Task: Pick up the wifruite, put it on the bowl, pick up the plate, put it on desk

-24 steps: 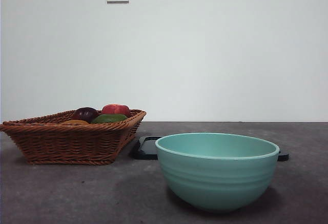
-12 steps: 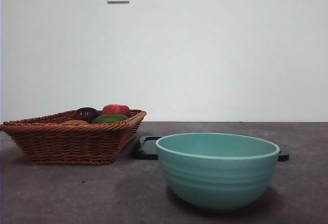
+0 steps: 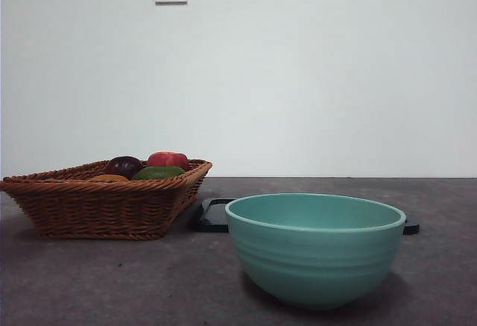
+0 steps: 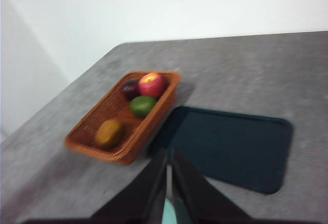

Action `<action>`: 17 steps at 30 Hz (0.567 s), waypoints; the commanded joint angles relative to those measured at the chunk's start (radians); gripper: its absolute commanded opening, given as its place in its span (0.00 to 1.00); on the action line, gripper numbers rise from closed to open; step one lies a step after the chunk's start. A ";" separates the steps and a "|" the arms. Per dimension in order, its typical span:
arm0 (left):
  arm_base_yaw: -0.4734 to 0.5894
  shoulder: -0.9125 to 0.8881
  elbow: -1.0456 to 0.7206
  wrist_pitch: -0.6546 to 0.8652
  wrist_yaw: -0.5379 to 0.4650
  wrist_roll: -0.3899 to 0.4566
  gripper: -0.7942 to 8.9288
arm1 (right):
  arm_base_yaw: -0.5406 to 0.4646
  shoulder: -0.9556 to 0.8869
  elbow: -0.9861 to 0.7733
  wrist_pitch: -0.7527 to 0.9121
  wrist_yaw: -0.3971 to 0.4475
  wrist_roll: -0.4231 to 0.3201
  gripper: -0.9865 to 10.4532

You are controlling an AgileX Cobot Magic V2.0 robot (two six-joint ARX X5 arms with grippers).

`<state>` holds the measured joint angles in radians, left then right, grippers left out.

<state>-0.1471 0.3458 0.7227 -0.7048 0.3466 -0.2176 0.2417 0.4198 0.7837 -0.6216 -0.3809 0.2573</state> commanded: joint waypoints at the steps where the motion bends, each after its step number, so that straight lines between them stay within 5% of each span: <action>1: -0.066 0.011 0.024 0.008 0.007 0.022 0.10 | 0.005 0.042 0.046 -0.028 -0.017 -0.052 0.09; 7: -0.178 0.025 0.024 0.010 0.006 0.021 0.10 | 0.005 0.104 0.082 -0.097 -0.084 -0.063 0.09; 17: -0.196 0.089 0.043 0.010 0.014 0.014 0.10 | 0.005 0.107 0.082 -0.203 -0.128 -0.140 0.10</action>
<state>-0.3382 0.4171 0.7391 -0.7071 0.3496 -0.2146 0.2420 0.5236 0.8474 -0.8299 -0.5011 0.1398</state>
